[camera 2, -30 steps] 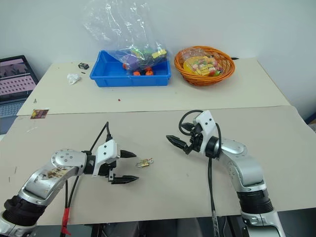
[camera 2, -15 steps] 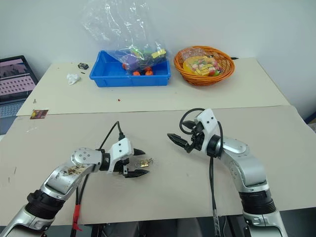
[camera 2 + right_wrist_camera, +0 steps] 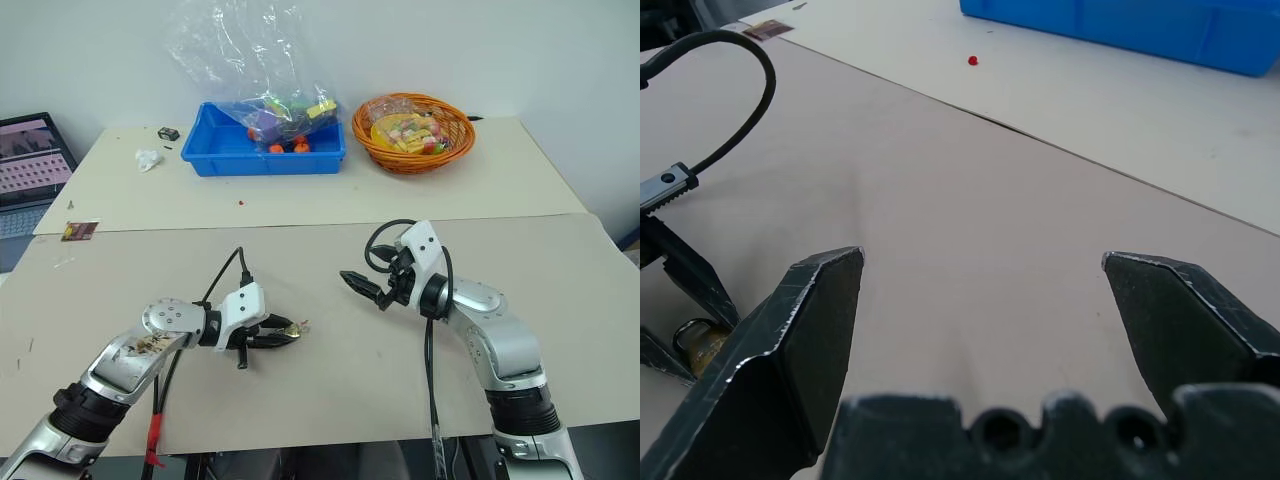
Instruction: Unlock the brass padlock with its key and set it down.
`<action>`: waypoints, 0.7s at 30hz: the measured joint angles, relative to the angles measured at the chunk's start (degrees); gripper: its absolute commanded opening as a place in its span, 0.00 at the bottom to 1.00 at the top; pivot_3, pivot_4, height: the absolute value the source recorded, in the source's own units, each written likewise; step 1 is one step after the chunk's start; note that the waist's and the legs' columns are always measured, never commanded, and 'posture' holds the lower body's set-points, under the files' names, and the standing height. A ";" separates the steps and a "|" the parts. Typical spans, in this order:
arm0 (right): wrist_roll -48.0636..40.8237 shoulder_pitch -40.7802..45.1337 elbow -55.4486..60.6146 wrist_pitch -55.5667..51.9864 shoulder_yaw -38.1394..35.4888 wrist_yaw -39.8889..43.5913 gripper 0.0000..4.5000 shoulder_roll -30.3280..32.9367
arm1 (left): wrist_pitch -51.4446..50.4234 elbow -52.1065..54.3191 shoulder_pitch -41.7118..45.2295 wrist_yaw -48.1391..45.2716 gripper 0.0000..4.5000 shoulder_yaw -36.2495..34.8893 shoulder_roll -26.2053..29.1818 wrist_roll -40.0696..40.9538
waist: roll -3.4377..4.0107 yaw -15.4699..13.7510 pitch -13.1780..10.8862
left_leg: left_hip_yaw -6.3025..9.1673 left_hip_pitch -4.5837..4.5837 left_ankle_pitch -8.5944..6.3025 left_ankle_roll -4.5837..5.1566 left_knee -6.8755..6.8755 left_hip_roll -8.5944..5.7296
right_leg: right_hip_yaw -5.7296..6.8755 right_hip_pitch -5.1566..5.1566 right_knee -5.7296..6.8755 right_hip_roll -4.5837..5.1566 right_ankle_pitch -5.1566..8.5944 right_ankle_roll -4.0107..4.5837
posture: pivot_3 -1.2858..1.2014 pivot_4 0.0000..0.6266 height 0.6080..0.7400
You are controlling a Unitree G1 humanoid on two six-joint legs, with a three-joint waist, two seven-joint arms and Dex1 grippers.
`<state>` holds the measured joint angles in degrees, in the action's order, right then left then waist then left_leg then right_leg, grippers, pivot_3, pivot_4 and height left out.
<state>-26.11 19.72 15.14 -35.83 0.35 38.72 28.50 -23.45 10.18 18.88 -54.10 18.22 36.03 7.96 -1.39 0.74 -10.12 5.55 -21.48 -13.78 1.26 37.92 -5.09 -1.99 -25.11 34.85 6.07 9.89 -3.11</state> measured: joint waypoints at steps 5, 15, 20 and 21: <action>-14.92 1.54 1.20 -11.46 -6.95 1.21 1.00 -0.75 | 36.79 -8.59 4.71 23.64 0.18 1.16 8.19 -27.40 | -0.05 0.02 -0.03 | -0.01 -0.02 -0.02 -0.04 -0.12 0.05 | -0.08 -0.07 -0.16 0.01 -0.21 0.32 | 0.52 0.24 1.00; -20.99 1.99 2.55 -14.74 -5.74 4.79 1.00 0.44 | 69.70 -9.51 -2.59 38.49 0.18 -4.65 8.50 -33.39 | 0.18 -0.52 0.10 | -0.16 -0.25 -0.25 0.21 -0.05 -0.06 | -0.05 -0.19 -0.43 0.13 -0.29 0.18 | 0.52 0.24 1.00; -17.78 2.66 3.05 -12.77 1.83 7.35 1.00 0.01 | 69.11 -8.73 -1.41 37.41 0.18 -4.91 5.75 -32.57 | 0.17 -0.35 0.10 | -0.22 -0.10 -0.23 0.20 0.03 -0.04 | -0.01 -0.03 -0.36 0.11 -0.27 0.08 | 0.52 0.24 1.00; -17.71 2.67 3.07 -12.58 1.90 7.40 1.00 0.01 | 68.65 -8.49 -1.57 36.95 0.18 -4.92 5.65 -32.55 | 0.17 -0.34 0.10 | -0.23 -0.09 -0.23 0.20 0.05 -0.04 | -0.01 -0.02 -0.34 0.11 -0.28 0.09 | 0.52 0.24 1.00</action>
<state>-43.82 22.39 18.21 -48.42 2.25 46.12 28.51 45.20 1.69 17.32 -17.15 13.30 41.68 -24.59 -1.22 0.40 -10.02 5.32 -21.57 -14.01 1.47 37.96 -5.13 -2.00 -25.13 34.51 6.18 9.62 -3.02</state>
